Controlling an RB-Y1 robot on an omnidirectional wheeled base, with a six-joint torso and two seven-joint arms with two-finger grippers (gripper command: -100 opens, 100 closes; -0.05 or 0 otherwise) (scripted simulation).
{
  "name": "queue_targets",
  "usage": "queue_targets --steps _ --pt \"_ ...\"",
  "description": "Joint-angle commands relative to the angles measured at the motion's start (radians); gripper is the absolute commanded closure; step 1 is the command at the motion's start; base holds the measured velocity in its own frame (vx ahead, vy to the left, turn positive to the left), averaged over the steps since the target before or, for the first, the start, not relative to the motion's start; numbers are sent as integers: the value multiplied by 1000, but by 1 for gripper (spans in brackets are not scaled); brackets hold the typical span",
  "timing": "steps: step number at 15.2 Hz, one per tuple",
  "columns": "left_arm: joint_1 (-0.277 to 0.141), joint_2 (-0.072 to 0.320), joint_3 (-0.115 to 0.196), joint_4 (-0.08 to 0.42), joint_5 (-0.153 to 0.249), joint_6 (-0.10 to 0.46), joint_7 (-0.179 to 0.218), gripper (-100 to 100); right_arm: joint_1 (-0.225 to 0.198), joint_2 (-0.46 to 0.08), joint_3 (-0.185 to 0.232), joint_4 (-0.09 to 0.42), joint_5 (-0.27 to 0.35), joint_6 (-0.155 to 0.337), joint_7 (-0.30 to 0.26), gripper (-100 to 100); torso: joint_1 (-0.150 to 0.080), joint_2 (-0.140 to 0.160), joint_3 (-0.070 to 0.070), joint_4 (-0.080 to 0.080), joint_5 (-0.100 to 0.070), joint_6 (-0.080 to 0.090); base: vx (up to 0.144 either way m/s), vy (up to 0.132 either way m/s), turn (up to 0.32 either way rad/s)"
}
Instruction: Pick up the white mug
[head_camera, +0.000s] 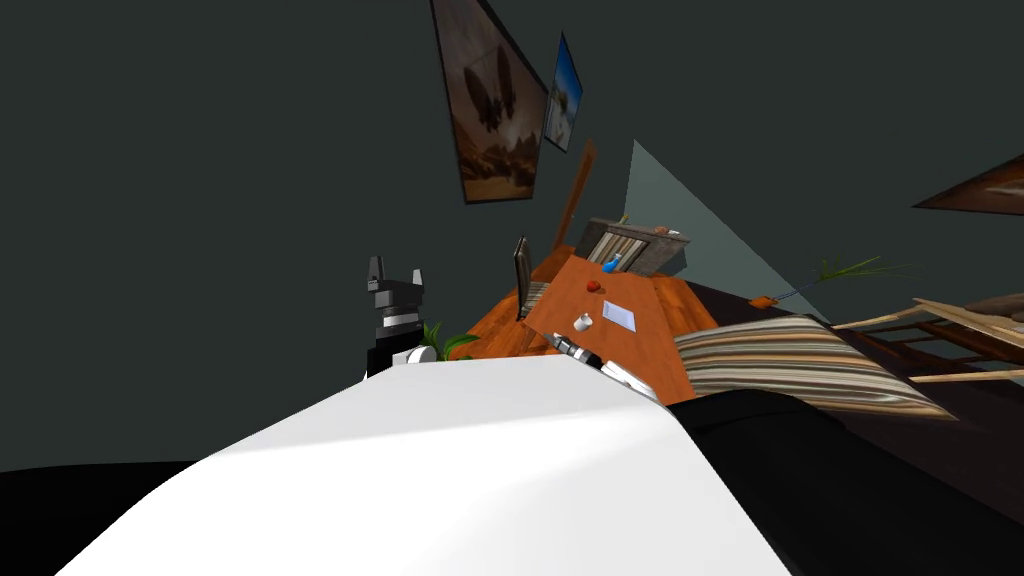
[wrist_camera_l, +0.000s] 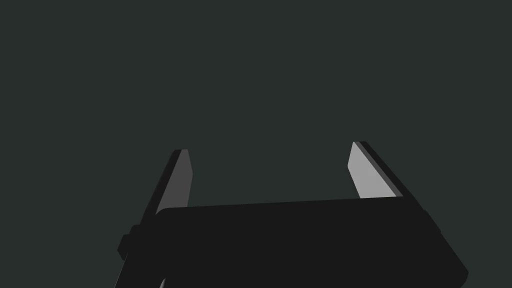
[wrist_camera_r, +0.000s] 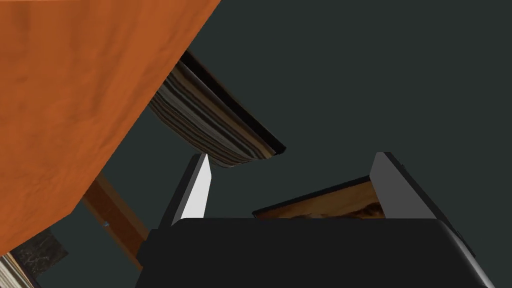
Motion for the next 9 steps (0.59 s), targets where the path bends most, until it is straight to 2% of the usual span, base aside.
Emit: queue_targets --steps 1,2,4,5,6,7,9 --pt "0 0 0 0 0 0 0 0 1 -50 28 50 23 -11 21 -100 0 0 0 0 0 0 31 28 96" --pt "0 0 0 0 0 0 0 0 1 -51 28 69 23 -11 21 -100 0 0 0 0 0 0 42 34 143" --pt "0 0 0 0 0 0 0 0 1 -51 28 74 23 -11 21 -100 0 0 0 0 0 0 30 27 41" --pt "0 0 0 0 0 0 0 0 0 -98 55 106 46 -15 39 -100 0 0 0 0 0 0 33 21 99" --pt "0 0 0 0 0 0 0 0 0 -98 55 135 46 -15 39 -100 -1 0 0 0 0 -1 41 8 118" --pt "0 0 0 0 0 0 0 0 0 -126 82 169 68 -18 58 -100 -1 0 0 0 0 0 53 26 144" --pt "0 0 0 0 0 0 0 0 0 -143 82 194 68 -18 58 -100 0 -1 -1 0 0 0 55 33 93"
